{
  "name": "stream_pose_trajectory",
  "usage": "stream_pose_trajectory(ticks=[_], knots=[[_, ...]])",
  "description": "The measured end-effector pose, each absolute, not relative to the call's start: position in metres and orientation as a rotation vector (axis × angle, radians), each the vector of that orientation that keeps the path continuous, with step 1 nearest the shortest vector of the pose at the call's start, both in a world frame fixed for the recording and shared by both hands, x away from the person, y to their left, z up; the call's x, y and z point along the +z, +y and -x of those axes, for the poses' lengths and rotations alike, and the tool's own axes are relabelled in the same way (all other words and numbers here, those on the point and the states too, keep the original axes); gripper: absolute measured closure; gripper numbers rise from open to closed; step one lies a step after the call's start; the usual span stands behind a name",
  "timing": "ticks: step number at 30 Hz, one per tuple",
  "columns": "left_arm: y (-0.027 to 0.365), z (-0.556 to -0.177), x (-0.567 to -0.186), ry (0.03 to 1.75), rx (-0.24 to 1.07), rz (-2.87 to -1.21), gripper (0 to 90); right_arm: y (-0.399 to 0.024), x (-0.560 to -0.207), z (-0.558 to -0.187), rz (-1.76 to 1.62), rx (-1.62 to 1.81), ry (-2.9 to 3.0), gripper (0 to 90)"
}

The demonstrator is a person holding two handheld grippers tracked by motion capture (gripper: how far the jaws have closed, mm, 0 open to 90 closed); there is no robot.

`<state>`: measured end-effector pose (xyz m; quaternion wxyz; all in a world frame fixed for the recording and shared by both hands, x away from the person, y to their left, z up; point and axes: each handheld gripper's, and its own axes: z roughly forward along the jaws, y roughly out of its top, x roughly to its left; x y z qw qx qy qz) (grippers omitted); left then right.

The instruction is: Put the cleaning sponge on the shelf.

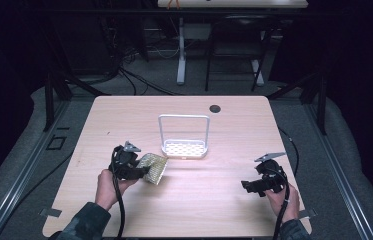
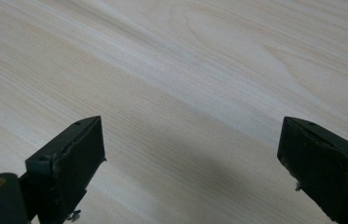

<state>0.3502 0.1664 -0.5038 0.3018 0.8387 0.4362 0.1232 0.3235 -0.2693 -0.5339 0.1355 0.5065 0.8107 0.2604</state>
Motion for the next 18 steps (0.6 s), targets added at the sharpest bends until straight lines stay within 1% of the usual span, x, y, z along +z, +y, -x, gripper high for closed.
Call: stream_pose_trajectory(ticks=[18], knots=[[0.139, -0.354, -0.498, 1.1, 0.321, -2.23, 58.2, -0.269, -0.532, -0.322, -1.455, 0.752, 2.352, 7.5]])
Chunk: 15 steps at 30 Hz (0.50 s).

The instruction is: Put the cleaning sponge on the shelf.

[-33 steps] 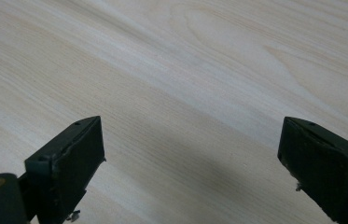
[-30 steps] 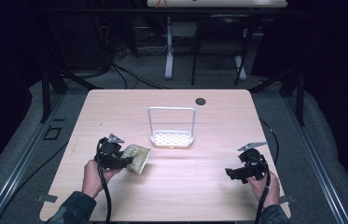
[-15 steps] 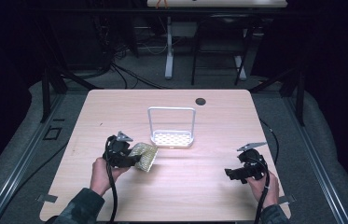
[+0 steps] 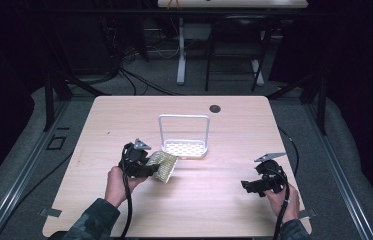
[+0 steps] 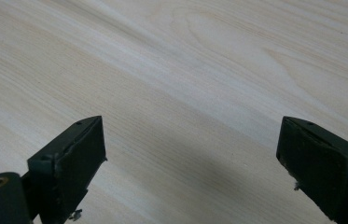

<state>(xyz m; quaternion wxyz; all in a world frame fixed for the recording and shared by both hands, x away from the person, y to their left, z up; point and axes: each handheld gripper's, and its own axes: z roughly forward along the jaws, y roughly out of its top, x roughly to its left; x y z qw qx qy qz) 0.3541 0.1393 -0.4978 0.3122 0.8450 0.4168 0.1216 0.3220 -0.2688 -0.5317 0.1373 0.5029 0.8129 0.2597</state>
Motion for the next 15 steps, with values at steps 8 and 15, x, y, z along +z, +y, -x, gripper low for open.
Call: stream_pose_trajectory(ticks=[8, 15], knots=[[0.129, -0.357, -0.497, 1.093, 0.308, -2.229, 58.2, -0.268, -0.534, -0.323, -1.445, 0.741, 2.362, 7.7], [0.122, -0.36, -0.493, 1.091, 0.31, -2.219, 58.2, -0.267, -0.534, -0.323, -1.456, 0.742, 2.36, 7.8]])
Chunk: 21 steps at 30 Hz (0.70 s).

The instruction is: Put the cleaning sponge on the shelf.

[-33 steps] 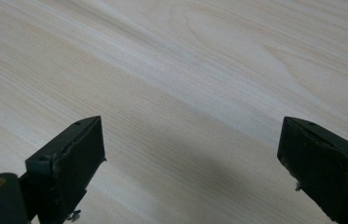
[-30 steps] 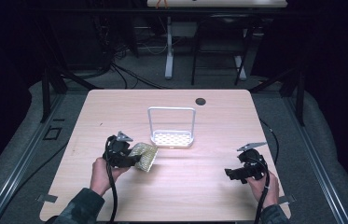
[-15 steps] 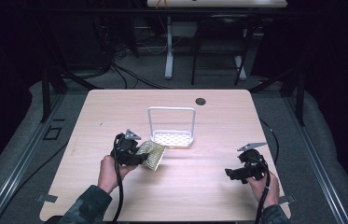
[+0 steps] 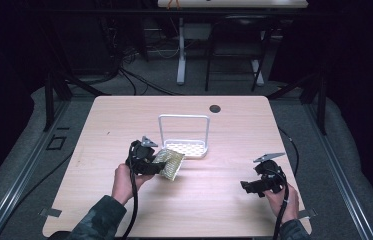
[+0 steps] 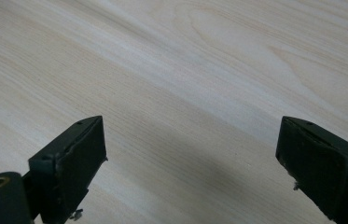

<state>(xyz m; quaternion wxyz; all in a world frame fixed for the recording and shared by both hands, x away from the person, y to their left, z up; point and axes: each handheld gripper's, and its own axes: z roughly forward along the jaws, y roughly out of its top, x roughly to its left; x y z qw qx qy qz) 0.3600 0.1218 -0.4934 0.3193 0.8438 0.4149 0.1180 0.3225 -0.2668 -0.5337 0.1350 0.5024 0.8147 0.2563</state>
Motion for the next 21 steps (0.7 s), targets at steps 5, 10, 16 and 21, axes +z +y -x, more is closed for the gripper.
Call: stream_pose_trajectory(ticks=[5, 10, 16, 21], knots=[[0.116, -0.363, -0.493, 1.093, 0.31, -2.212, 58.1, -0.266, -0.535, -0.323, -1.452, 0.741, 2.362, 8.0], [0.109, -0.365, -0.493, 1.09, 0.301, -2.207, 58.1, -0.266, -0.535, -0.323, -1.448, 0.742, 2.363, 8.2], [0.102, -0.369, -0.492, 1.085, 0.301, -2.198, 58.0, -0.266, -0.535, -0.323, -1.451, 0.739, 2.361, 8.4], [0.098, -0.373, -0.492, 1.095, 0.301, -2.187, 58.0, -0.266, -0.535, -0.323, -1.455, 0.733, 2.366, 8.6]])
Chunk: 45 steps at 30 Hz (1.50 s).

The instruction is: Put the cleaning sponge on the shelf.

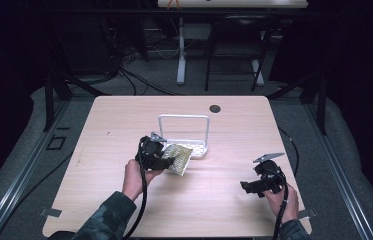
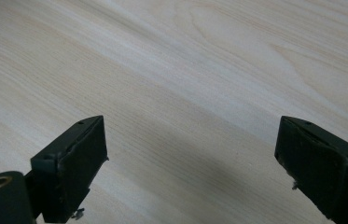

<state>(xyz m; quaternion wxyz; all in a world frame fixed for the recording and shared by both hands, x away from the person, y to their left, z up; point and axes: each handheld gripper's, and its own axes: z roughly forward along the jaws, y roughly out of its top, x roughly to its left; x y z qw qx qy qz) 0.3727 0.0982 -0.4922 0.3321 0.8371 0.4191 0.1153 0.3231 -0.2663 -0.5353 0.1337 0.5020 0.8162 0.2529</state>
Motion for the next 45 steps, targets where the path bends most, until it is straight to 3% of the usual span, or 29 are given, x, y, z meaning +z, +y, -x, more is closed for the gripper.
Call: stream_pose_trajectory(ticks=[19, 26, 45], knots=[[0.075, -0.391, -0.503, 1.143, 0.374, -2.156, 57.7, -0.267, -0.536, -0.324, -1.457, 0.749, 2.369, 9.2], [0.062, -0.4, -0.502, 1.131, 0.469, -2.161, 57.4, -0.268, -0.535, -0.323, -1.458, 0.758, 2.357, 9.5], [0.041, -0.424, -0.514, 1.171, 0.505, -2.137, 56.7, -0.268, -0.535, -0.323, -1.448, 0.755, 2.363, 9.7]])
